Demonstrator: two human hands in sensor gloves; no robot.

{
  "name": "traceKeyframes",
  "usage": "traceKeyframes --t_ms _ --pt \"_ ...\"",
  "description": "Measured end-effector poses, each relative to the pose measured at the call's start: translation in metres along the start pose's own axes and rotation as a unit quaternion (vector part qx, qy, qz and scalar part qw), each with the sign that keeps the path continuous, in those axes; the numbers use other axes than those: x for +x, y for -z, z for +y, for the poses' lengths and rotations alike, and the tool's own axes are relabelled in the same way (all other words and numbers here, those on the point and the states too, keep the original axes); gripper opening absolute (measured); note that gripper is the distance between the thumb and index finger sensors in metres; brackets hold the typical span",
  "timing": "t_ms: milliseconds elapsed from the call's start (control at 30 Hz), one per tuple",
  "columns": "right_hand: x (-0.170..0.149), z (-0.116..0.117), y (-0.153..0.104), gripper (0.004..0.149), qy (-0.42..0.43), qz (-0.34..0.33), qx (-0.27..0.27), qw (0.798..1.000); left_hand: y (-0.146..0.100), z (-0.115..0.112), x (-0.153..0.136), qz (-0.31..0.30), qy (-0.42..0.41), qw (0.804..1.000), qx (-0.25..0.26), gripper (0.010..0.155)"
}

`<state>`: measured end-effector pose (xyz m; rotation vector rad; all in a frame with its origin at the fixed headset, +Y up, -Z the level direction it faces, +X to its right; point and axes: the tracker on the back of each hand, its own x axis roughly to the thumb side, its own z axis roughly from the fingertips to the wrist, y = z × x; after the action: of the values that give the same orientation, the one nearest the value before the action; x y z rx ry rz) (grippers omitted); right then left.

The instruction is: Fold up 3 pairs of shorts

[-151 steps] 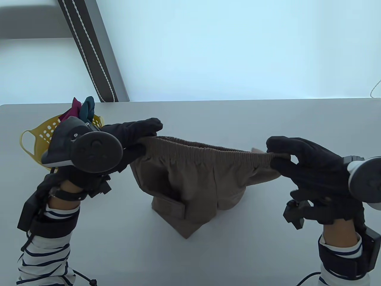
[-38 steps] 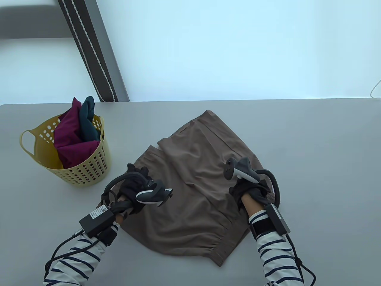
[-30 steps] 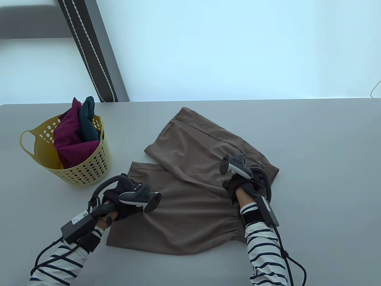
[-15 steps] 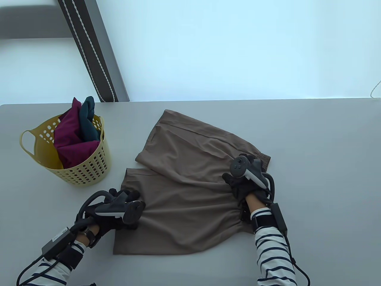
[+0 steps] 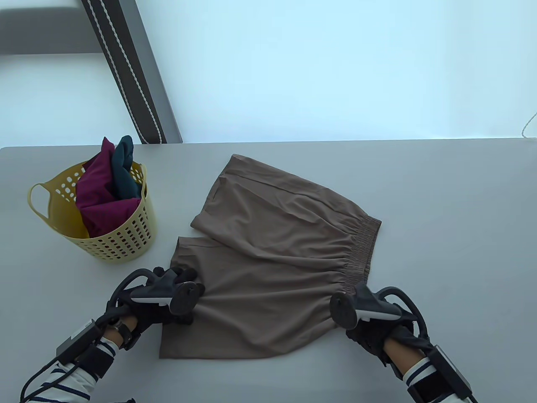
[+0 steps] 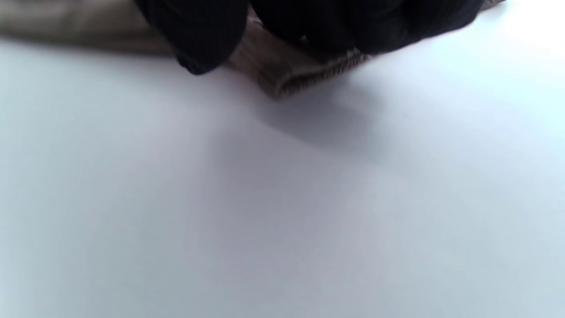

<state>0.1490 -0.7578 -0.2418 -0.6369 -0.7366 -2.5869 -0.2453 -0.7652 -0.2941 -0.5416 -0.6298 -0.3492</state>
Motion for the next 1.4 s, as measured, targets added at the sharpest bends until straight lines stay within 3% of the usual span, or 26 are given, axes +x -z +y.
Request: traceKeyframes --t_ms 67,133,233,333,433,567,667,800,933,1067,1133,1200,1267,1333,1400 --pt "0.007 -0.003 -0.003 0.069 -0.053 0.02 -0.093 0.994 0.0 0.0 0.0 0.001 0.003 1.0 -0.001 0.077" --pt "0.009 -0.004 -0.001 0.064 -0.057 0.025 -0.124 0.99 -0.003 0.004 0.001 0.0 0.016 1.0 0.003 0.079" --pt "0.007 -0.005 -0.001 0.061 -0.053 0.022 -0.147 0.987 -0.023 0.027 0.001 0.028 0.035 0.994 0.097 0.085" --pt "0.006 -0.004 -0.002 0.059 -0.058 0.023 -0.17 0.984 -0.05 0.057 0.003 0.065 0.05 0.98 0.182 0.079" --pt "0.004 -0.004 -0.002 0.057 -0.054 0.024 -0.176 0.983 -0.054 0.053 0.006 0.085 0.083 0.981 0.153 0.074" --pt "0.001 -0.006 -0.002 0.053 -0.034 0.028 -0.178 0.983 -0.04 0.007 0.005 0.103 0.102 0.988 0.054 0.088" --pt "-0.003 -0.007 -0.002 0.05 -0.018 0.034 -0.185 0.982 -0.032 -0.022 0.007 0.123 0.096 0.987 0.038 0.087" --pt "-0.009 -0.007 -0.001 0.046 -0.006 0.06 -0.2 0.978 -0.036 -0.022 0.008 0.136 0.092 0.983 0.08 0.072" --pt "-0.007 -0.009 -0.004 0.044 -0.037 0.054 -0.2 0.978 -0.032 -0.018 0.013 0.141 0.14 0.971 0.129 0.043" --pt "-0.011 -0.016 -0.011 0.043 -0.023 0.027 -0.143 0.989 -0.037 -0.01 0.025 0.064 0.162 0.981 0.087 0.04" --pt "-0.023 -0.024 -0.023 0.043 0.016 0.006 -0.088 0.996 -0.049 0.0 0.032 0.007 0.13 0.99 0.054 0.037" --pt "-0.044 -0.037 -0.045 0.043 0.087 -0.016 -0.084 0.993 -0.07 0.023 0.03 -0.051 0.073 0.995 0.042 0.036" --pt "-0.068 -0.05 -0.065 0.044 0.165 -0.036 -0.06 0.984 -0.098 0.052 0.023 -0.101 -0.022 0.992 0.067 0.035" --pt "-0.092 -0.064 -0.08 0.045 0.232 -0.021 -0.112 0.966 -0.122 0.084 0.012 -0.134 -0.075 0.982 0.108 0.036" --pt "-0.106 -0.073 -0.08 0.045 0.235 0.011 -0.125 0.964 -0.127 0.102 0.003 -0.103 -0.055 0.983 0.142 0.037"
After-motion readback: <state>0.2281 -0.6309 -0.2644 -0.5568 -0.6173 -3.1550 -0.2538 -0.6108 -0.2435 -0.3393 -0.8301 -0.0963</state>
